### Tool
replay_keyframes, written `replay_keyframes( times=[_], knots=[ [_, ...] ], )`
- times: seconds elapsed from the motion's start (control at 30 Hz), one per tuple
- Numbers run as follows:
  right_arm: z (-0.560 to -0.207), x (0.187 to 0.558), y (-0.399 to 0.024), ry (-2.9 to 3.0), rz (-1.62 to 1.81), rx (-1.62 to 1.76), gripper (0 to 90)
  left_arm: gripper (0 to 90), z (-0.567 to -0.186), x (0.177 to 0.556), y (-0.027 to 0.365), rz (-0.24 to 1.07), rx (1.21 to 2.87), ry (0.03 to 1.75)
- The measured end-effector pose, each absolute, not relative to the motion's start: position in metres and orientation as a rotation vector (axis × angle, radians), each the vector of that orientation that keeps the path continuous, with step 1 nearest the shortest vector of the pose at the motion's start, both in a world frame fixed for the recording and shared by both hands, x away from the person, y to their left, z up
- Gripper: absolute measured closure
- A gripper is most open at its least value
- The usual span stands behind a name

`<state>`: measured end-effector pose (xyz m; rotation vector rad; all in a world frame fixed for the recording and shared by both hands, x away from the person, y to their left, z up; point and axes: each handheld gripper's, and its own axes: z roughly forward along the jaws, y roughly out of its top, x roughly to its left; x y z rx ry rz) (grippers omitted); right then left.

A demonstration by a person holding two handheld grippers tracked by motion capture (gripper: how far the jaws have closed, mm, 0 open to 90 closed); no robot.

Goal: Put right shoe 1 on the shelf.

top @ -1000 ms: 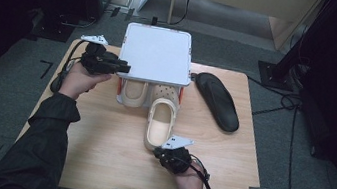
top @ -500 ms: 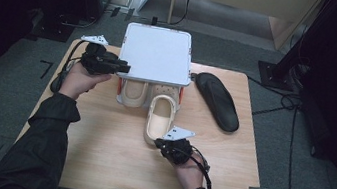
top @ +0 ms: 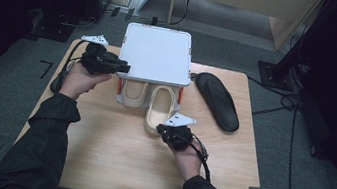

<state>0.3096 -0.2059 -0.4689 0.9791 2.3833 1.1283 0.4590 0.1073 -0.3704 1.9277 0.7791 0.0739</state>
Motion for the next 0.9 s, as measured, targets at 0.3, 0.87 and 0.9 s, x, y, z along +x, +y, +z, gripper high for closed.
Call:
replay_keyframes(
  times=[0.3, 0.87, 0.9],
  knots=[
    [-0.464, 0.329, -0.210, 2.341, 1.097, 0.984, 82.7, 70.7, -0.371, 0.459, 0.108, 0.079, 1.929, 0.776],
    [-0.477, 0.335, -0.189, 2.433, 1.099, 0.887, 83.1, 71.2, -0.370, 0.459, 0.107, 0.073, 1.932, 0.775],
    [-0.478, 0.337, -0.189, 2.418, 1.103, 0.900, 83.0, 71.2, -0.370, 0.459, 0.107, 0.072, 1.932, 0.775]
  ],
)
